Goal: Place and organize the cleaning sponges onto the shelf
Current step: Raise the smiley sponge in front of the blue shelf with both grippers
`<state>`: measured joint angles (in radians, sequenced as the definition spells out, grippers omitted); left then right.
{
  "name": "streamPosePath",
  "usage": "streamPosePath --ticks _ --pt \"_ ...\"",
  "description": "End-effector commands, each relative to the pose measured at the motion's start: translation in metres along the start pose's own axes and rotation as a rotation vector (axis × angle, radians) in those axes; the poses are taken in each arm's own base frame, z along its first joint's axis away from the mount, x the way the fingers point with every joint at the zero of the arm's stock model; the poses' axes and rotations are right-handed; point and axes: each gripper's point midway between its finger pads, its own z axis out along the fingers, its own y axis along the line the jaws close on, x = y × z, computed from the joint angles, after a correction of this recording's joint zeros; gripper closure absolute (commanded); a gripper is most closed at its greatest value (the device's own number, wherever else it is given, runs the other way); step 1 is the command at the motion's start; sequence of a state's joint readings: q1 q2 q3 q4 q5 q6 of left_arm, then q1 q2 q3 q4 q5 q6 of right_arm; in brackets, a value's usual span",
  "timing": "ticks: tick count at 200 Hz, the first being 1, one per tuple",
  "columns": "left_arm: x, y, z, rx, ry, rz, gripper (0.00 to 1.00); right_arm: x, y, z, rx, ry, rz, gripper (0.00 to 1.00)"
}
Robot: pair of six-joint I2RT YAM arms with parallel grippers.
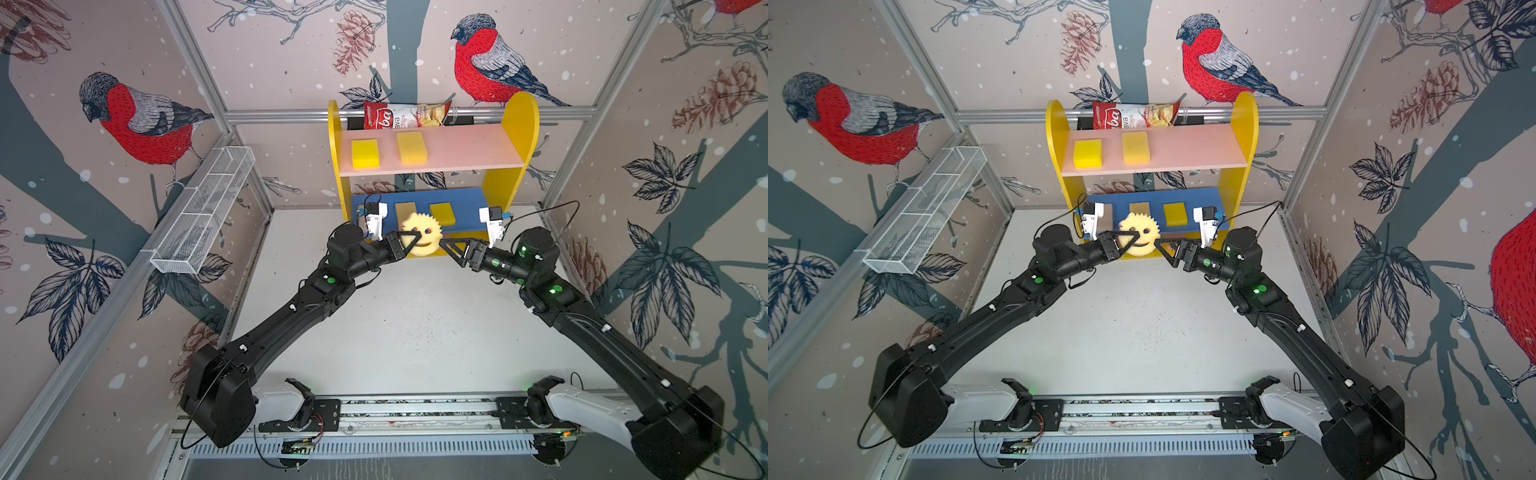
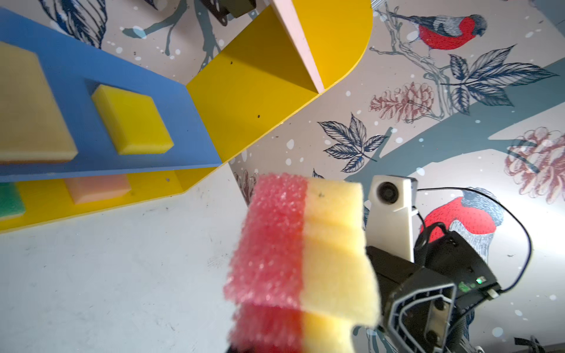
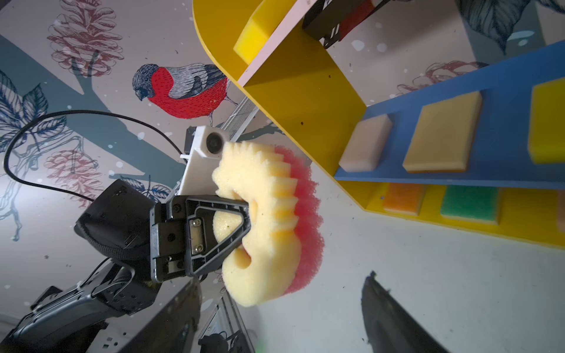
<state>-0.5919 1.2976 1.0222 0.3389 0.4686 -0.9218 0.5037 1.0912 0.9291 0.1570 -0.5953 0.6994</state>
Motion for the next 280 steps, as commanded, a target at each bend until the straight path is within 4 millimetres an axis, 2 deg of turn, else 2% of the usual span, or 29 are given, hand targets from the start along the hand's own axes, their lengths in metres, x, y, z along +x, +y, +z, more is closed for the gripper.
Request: streamPosePath --ticks 1,40,84,125,153,162,180,192,209,233,260,280 --pt "-0.009 -0.028 -0.003 0.107 -0.017 0.026 0.85 -0.005 0.022 0.001 -0.114 -0.001 -0.004 0.23" --pt "-0.009 -0.042 -0.006 0.17 -0.009 0.035 0.85 -0.005 0.025 0.007 -0.163 0.009 0.015 0.34" --pt "-0.009 -0.05 -0.007 0.217 -0.005 0.029 0.85 -0.01 0.034 0.009 -0.218 -0.001 0.018 0.43" --pt "-0.007 -0.05 -0.006 0.232 -0.006 0.02 0.84 -0.013 0.039 0.008 -0.255 -0.013 0.03 0.62" --pt "-0.003 -0.05 -0.002 0.242 0.01 0.021 0.82 -0.016 0.041 0.009 -0.268 -0.02 0.036 0.83" --pt "-0.002 -0.05 -0.001 0.245 0.014 0.022 0.77 -0.017 0.042 0.009 -0.271 -0.02 0.033 0.91" --pt "-0.001 -0.049 -0.001 0.238 0.014 0.024 0.49 -0.019 0.041 0.009 -0.26 -0.02 0.025 0.99" --pt "-0.002 -0.049 -0.002 0.232 0.011 0.03 0.34 -0.022 0.041 0.007 -0.252 -0.029 0.016 1.0" --pt "-0.005 -0.051 -0.006 0.221 -0.002 0.05 0.19 -0.031 0.038 0.002 -0.234 -0.055 0.005 1.0" --pt "-0.014 -0.046 -0.014 0.182 -0.033 0.068 0.13 -0.049 0.033 -0.009 -0.19 -0.095 -0.023 1.0" --pt "-0.025 -0.048 -0.028 0.165 -0.072 0.087 0.12 -0.067 0.026 -0.021 -0.125 -0.149 -0.059 1.0" --pt "-0.029 -0.038 -0.037 0.069 -0.112 0.111 0.17 -0.08 0.017 -0.031 -0.068 -0.194 -0.07 1.0"
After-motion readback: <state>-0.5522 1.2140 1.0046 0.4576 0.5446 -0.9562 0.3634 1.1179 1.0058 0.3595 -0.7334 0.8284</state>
